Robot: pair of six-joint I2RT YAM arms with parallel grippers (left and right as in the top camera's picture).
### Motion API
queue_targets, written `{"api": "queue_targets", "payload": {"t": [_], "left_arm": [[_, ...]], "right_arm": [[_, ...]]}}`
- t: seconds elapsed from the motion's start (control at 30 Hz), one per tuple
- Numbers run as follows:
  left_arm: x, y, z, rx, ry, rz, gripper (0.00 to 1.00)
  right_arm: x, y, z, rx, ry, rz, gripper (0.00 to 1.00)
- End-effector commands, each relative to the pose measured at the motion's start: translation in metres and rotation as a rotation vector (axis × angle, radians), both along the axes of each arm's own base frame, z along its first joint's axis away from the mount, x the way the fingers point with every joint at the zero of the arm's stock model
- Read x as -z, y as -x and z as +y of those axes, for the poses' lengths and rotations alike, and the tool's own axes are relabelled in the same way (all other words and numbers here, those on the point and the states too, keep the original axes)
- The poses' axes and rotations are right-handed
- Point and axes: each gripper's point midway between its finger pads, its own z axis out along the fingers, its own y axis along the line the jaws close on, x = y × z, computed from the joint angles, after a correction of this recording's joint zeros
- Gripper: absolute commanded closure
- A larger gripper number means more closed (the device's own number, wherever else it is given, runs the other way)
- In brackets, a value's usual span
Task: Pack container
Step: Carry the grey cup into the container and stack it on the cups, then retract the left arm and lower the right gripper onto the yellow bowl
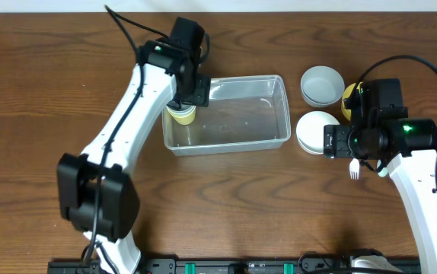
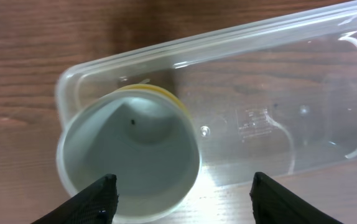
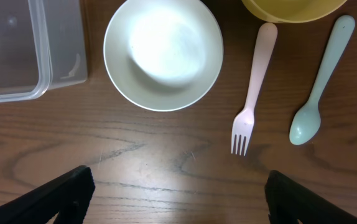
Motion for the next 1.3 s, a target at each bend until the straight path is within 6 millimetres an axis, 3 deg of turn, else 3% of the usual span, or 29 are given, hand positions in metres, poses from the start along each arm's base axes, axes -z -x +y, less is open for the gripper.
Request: {"api": "queue_targets", "payload": {"t": [0.0, 0.17, 0.27, 0.3, 0.43, 0.53, 0.67, 0.83, 1.03, 1.27], "left_arm": [[-0.056, 0.001, 0.029, -0.09, 0.019, -0.118, 0.29], [-0.087, 0.025, 0.098, -0.259, -0.009, -0.126, 0.28], [-0.096, 0.041, 0.136, -0.356, -0.016, -0.122, 0.27], [-0.097, 0.047, 0.151, -0.401, -0.016, -0.128, 0.27], [-0.092, 0.062, 0.171, -0.465, -0.014, -0.115, 0.27], [-0.078, 0.075, 0.171, -0.468, -0.021, -0.08, 0.27], [-0.051, 0.088, 0.166, -0.46, -0.01, -0.04, 0.26], [-0.024, 0.104, 0.159, -0.448, 0.021, 0.002, 0.26], [-0.02, 0.106, 0.159, -0.445, 0.02, 0.008, 0.26], [-0.021, 0.105, 0.159, -0.446, 0.021, 0.001, 0.26]], "right_arm": [[-0.004, -0.003, -0.002, 0.015, 0.004, -0.012, 0.07], [-0.012, -0.001, -0.014, 0.097, 0.05, -0.017, 0.01], [-0.039, -0.007, -0.025, 0.126, 0.102, -0.064, 0.01], [-0.06, -0.014, -0.027, 0.134, 0.108, -0.113, 0.01], [-0.107, -0.031, -0.023, 0.115, 0.069, -0.203, 0.01], [-0.119, -0.047, -0.023, 0.083, 0.06, -0.181, 0.01], [-0.098, -0.071, -0.033, 0.061, 0.091, -0.07, 0.01], [-0.043, -0.096, -0.058, 0.114, 0.096, 0.088, 0.01], [0.017, -0.107, -0.085, 0.13, 0.126, 0.243, 0.01], [0.061, -0.13, -0.088, 0.016, 0.144, 0.278, 0.05]]}}
